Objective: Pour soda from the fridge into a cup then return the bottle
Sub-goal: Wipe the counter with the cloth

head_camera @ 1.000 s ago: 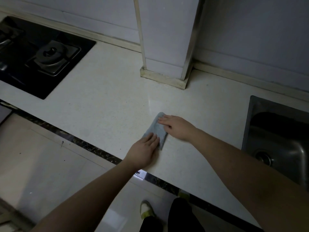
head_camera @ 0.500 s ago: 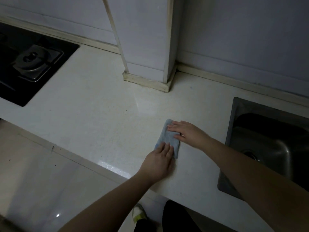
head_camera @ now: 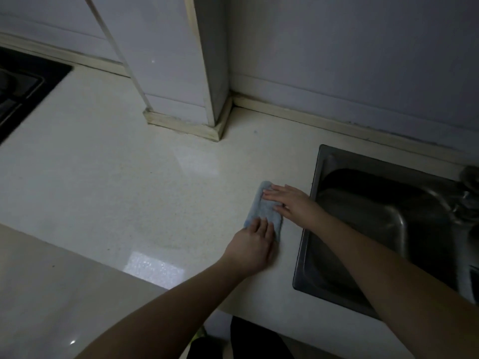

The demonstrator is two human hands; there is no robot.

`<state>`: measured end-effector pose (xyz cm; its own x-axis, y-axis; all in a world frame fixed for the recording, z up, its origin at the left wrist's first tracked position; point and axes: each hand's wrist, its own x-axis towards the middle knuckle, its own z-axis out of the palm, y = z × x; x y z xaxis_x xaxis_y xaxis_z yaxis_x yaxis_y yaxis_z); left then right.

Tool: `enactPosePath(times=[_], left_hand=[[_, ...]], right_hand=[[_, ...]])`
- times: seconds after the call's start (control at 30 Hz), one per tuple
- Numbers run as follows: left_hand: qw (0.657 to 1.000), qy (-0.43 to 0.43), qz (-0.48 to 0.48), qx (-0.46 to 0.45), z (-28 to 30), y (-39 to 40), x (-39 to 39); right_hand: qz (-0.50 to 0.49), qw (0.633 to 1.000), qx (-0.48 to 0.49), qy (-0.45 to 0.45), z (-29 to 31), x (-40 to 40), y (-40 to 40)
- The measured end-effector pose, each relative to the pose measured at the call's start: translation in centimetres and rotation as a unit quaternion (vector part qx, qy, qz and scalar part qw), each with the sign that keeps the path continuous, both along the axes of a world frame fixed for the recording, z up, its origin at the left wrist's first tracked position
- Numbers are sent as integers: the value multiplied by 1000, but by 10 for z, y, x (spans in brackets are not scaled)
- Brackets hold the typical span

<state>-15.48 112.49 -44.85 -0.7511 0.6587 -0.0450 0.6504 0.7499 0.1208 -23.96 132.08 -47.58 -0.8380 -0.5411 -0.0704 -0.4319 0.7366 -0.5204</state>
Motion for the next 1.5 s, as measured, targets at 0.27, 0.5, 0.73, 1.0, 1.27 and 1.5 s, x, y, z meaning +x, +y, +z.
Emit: enactPosePath(times=[0.27,0.5,0.73,1.0,1.27,1.5], left_hand=[[997,7,-63,46,-6,-5,-2],[984,22,-125,124,-10,-38,-8],[981,7,-166,95,-15,-119,-31],[985,29,-166,40,1,-202,-40],[996,15,-82,29,-2,-291,-24],[999,-20,-16,38,-17,-336,12]], right_hand=[[-84,995,11,45,0,38,12],[-196,978,50,50,7,93,-13],[-241,967,75,28,14,159,-80],[-189,968,164,0,33,184,-196],[-136,963,231,-17,31,156,-275],[-146,947,284,12,29,145,-329]])
